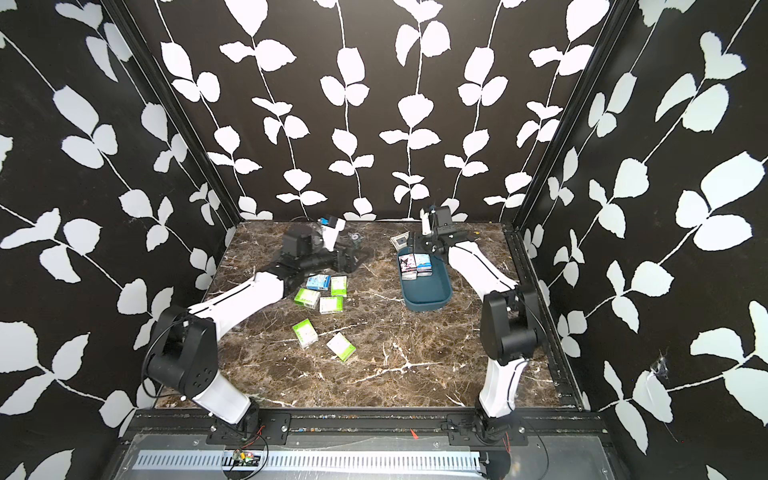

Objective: Put the pocket tissues into the storage box
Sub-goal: Place the pocket tissues in the storage box, then pick up the pocket tissues from the center of the board.

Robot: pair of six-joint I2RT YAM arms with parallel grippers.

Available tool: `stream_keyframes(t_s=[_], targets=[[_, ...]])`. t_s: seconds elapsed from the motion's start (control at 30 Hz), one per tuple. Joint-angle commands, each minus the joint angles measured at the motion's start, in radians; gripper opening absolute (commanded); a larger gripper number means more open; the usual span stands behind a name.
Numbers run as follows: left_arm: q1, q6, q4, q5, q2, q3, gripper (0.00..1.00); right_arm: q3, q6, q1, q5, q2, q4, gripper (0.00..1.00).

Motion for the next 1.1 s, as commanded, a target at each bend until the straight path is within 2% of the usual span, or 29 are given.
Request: stream_keyframes(t_s=[0.0,0.23,0.47,0.87,1.07], targets=[[0.046,0.016,-0.028,-0.005,-0.076,-0.023,0.99,-0.084,-0.098,0.074,-0.051,-0.051,0.043,0.76],[0.133,0.082,-0.158,-0.015,-0.132,-0.041,0.99,-0.196,-0.139,0.286,-0.137,-0.088,0.070,0.77],[0.213,0.114,-0.185,-0.019,-0.191,-0.097,0.99,-0.245,-0.142,0.421,-0.300,-0.005,-0.005,0.77],[0.250,0.104,-0.174,-0.030,-0.206,-0.133,0.99,-0.211,-0.169,0.548,-0.256,0.106,-0.098,0.74],[0.249,0.107,-0.173,-0.029,-0.195,-0.124,0.99,-0.173,-0.179,0.573,-0.249,0.132,-0.124,0.73]])
